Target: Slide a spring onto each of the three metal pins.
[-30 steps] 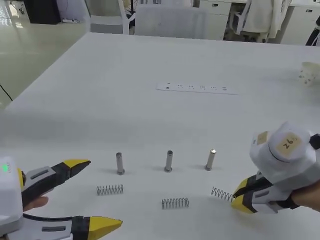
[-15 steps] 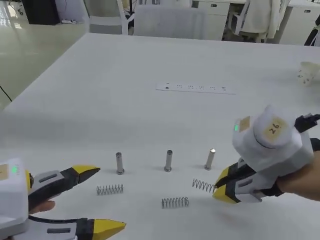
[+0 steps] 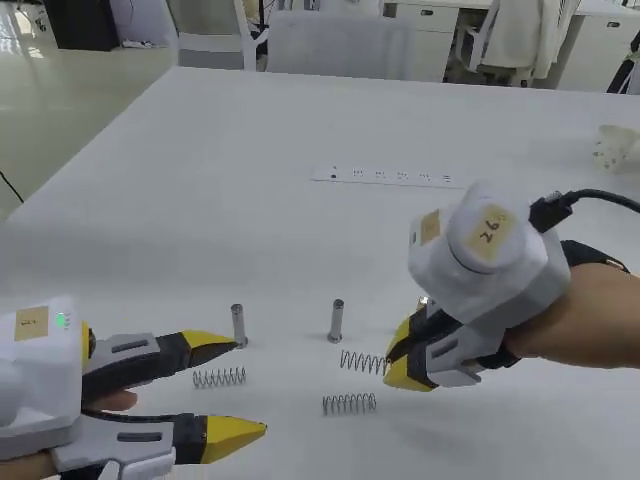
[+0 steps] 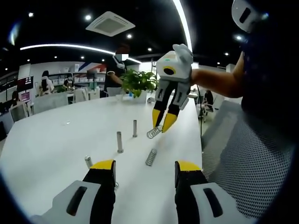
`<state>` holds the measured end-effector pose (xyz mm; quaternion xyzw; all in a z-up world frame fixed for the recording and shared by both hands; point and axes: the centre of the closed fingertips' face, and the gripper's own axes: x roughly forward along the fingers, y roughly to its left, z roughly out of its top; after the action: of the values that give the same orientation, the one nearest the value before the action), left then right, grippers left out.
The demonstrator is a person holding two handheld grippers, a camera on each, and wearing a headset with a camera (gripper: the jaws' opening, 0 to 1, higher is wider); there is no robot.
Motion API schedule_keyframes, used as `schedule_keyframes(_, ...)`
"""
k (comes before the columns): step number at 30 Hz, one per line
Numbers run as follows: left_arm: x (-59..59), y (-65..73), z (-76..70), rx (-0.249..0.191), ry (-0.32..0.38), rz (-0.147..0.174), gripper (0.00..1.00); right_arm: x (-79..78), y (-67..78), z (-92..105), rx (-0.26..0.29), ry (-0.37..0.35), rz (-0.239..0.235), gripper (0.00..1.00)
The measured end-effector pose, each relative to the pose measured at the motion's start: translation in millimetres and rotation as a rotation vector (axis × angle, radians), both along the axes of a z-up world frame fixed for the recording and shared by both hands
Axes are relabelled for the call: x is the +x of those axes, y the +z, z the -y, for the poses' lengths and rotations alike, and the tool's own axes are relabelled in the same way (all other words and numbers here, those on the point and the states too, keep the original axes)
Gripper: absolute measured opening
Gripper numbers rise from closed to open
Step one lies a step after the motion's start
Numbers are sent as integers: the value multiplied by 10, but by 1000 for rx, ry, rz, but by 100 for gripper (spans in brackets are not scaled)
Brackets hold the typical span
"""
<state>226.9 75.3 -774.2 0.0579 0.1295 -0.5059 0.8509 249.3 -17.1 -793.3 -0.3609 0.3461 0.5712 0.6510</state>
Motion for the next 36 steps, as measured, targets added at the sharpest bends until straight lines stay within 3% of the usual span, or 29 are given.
schedule_keyframes(13,-8,67,177,13,-94,23,32,-113,31,-200,-21,102,10,8)
schedule_keyframes(36,-38,96,342,26,-203,38,17,-235,85,-420,-18,179,4,8)
